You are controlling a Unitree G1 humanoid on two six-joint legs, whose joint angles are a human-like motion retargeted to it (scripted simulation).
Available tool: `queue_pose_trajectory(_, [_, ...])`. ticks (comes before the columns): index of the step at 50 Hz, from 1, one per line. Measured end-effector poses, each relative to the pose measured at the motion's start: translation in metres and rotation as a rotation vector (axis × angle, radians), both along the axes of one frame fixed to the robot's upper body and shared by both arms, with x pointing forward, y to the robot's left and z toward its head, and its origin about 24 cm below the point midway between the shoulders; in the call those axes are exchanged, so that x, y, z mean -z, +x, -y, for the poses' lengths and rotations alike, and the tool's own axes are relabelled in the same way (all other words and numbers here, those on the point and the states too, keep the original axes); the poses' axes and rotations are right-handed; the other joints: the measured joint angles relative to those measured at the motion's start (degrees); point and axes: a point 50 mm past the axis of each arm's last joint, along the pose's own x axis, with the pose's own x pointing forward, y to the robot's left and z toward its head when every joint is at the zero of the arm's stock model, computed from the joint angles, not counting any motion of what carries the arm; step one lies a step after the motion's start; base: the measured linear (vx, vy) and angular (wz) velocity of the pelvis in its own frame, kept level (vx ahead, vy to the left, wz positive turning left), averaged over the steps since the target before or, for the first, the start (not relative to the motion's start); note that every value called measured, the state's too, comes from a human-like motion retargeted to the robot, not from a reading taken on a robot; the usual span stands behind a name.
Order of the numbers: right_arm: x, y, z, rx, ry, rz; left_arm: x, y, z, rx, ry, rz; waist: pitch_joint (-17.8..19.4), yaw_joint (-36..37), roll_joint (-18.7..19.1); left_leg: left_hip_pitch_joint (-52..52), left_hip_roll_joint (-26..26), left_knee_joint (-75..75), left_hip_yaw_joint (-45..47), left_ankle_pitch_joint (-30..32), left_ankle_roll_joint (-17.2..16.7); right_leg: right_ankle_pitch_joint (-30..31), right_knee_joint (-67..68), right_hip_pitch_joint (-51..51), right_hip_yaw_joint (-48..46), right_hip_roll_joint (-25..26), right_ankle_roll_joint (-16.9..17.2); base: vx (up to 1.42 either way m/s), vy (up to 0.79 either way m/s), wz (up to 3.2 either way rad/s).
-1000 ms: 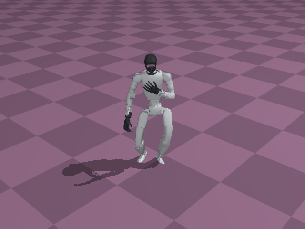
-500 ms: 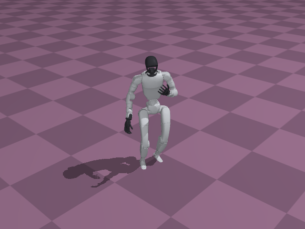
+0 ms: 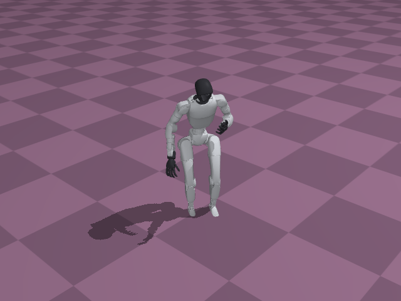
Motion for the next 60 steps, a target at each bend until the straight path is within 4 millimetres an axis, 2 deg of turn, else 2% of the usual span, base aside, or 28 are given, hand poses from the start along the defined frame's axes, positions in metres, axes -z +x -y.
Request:
queue_pose_trajectory(10, [-0.016, 0.012, -0.016, -0.15, -0.107, 0.082, 0.019, 0.006, 0.005, -0.063, 0.115, -0.023, 2.33, -0.2, -2.5, -6.56, -1.79, 0.22, -0.88, 2.42, -0.66, -0.99, 4.83, -7.73, -2.35, -2.7, -0.29, -0.05, -0.01, 0.25])
queue_pose_trajectory(19, [-0.042, 0.026, -0.028, -0.253, -0.201, 0.207, 0.036, 0.019, 0.001, -0.15, 0.22, -0.046, 3.68, -1.19, -4.89, -12.03, -3.76, -4.68, -1.72, 6.98, -1.09, -0.06, 4.45, -14.51, -3.8, -5.29, -0.23, -0.03, -0.01, 0.24])
queue_pose_trajectory(30, [-0.067, 0.035, -0.038, -0.342, -0.267, 0.303, 0.065, 0.037, -0.007, -0.192, 0.269, -0.162, 4.74, -1.58, -6.63, -18.68, -4.7, -10.66, -3.1, 12.39, -1.46, 2.89, 0.85, -21.64, -5.57, -6.53, -0.01, -0.01, 0.0, 0.07])
queue_pose_trajectory(36, [-0.075, 0.034, -0.039, -0.365, -0.281, 0.326, 0.076, 0.042, -0.011, -0.221, 0.255, -0.214, 4.74, -1.14, -6.97, -21.66, -4.52, -13.2, -4.05, 14.69, -1.78, 5.13, -2.41, -24.09, -6.53, -6.15, 0.35, 0.0, 0.0, 0.0])
queue_pose_trajectory(45, [-0.084, 0.03, -0.038, -0.377, -0.295, 0.366, 0.078, 0.044, -0.013, -0.283, 0.262, -0.208, 4.56, -0.72, -6.61, -24.9, -3.95, -16.4, -5.21, 17.35, -2.17, 8.54, -8.07, -26.07, -7.66, -5.04, 0.89, 0.0, 0.0, 0.0])
queue_pose_trajectory(60, [-0.088, 0.028, -0.04, -0.403, -0.269, 0.338, 0.091, 0.045, -0.01, -0.309, 0.401, -0.221, 3.31, -1.34, -4.77, -25.62, -3.03, -20.85, -5.52, 19.69, -2.61, 12.06, -13.79, -26.43, -7.42, -3.75, 1.06, 0.0, 0.0, 0.0])
